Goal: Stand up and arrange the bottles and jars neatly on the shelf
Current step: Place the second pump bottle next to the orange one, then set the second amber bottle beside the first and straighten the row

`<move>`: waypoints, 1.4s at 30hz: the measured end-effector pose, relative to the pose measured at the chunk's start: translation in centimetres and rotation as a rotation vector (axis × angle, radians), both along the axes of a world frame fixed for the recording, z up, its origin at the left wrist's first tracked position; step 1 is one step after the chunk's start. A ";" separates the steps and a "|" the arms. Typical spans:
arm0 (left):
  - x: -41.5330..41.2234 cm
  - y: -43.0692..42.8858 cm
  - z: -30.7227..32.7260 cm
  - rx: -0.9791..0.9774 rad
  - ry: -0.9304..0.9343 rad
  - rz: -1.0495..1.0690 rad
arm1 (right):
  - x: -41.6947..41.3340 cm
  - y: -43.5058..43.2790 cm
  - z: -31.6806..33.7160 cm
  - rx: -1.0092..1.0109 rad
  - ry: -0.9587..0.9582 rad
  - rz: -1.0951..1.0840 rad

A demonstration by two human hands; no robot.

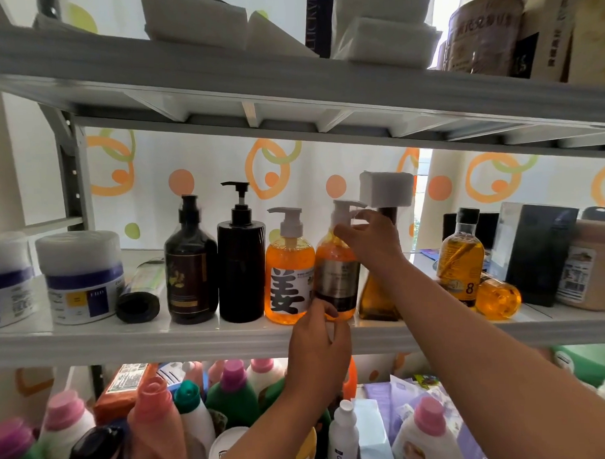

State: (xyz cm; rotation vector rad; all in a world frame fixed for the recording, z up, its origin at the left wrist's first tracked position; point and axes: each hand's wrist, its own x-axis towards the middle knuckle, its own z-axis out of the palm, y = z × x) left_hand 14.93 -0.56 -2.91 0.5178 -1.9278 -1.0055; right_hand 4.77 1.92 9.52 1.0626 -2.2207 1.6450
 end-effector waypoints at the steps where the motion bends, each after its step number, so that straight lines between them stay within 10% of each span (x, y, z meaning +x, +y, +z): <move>1: -0.1 0.1 0.0 -0.013 -0.013 0.002 | 0.2 0.1 -0.3 -0.012 0.004 -0.012; 26: -2.8 3.6 -0.2 -0.243 0.048 -0.074 | -0.4 5.9 -3.7 -0.102 0.369 -0.190; 35: -7.2 6.4 1.8 -0.489 -0.042 -0.082 | -6.1 11.6 -9.0 0.444 0.472 -0.268; 42: -10.7 6.7 2.2 -0.548 -0.216 -0.020 | -5.9 10.9 -8.9 0.443 0.557 -0.173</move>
